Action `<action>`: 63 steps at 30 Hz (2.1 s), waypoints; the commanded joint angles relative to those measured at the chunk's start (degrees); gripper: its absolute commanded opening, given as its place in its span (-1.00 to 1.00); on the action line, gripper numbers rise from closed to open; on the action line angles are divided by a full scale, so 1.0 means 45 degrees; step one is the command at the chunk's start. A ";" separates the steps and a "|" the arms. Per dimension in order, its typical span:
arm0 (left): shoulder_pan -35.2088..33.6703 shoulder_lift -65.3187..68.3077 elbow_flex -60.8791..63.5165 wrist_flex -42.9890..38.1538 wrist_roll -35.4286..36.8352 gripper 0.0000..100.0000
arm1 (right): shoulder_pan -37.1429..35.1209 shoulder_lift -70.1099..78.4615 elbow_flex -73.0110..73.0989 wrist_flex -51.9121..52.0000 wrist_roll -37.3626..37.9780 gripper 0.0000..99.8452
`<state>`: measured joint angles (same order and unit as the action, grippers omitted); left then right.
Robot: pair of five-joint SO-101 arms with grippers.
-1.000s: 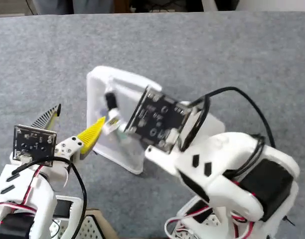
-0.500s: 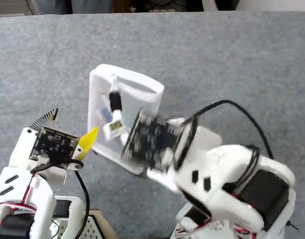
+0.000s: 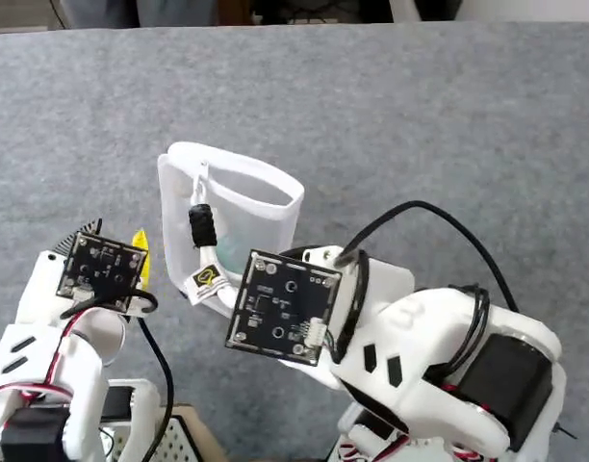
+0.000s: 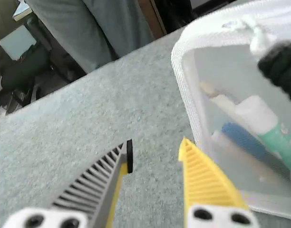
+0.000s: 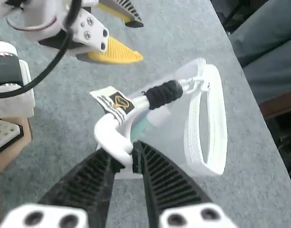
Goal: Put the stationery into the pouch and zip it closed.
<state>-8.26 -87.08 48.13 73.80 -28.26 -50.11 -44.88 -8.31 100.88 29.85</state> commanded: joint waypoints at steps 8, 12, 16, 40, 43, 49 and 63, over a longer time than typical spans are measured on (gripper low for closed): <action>-0.2530 0.0078 0.2120 -0.3673 0.3106 -0.77 | -0.2462 -0.0576 -0.0029 0.0098 0.0684 -0.98; -0.2471 -0.0039 0.1748 -0.4024 0.4415 -0.76 | -0.2911 -0.0947 0.0010 0.0098 0.0684 -0.98; -0.1729 -0.0039 0.1201 -0.3907 0.4161 -0.73 | -0.3106 -0.1065 0.0029 0.0098 0.0703 -0.98; 0.0928 -0.0059 -0.1436 -0.0410 0.0821 -0.62 | 0.2403 -0.1299 0.0244 -0.2442 0.1133 -0.98; 0.0557 -0.0059 -0.0869 -0.1133 0.1563 -0.62 | 0.3477 -0.1299 -0.0440 -0.3341 0.1172 -0.98; 0.0244 -0.0059 0.0029 -0.1719 0.2501 -0.62 | 0.3731 -0.1280 -0.1827 -0.4630 0.2637 -0.98; 0.0244 -0.0059 -0.0928 -0.1739 0.2598 -0.61 | 0.5294 -0.1241 -0.2471 -0.7150 0.2676 -0.98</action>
<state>-6.68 -87.34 47.25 67.56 -17.27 -28.92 -51.47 -17.71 71.43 41.45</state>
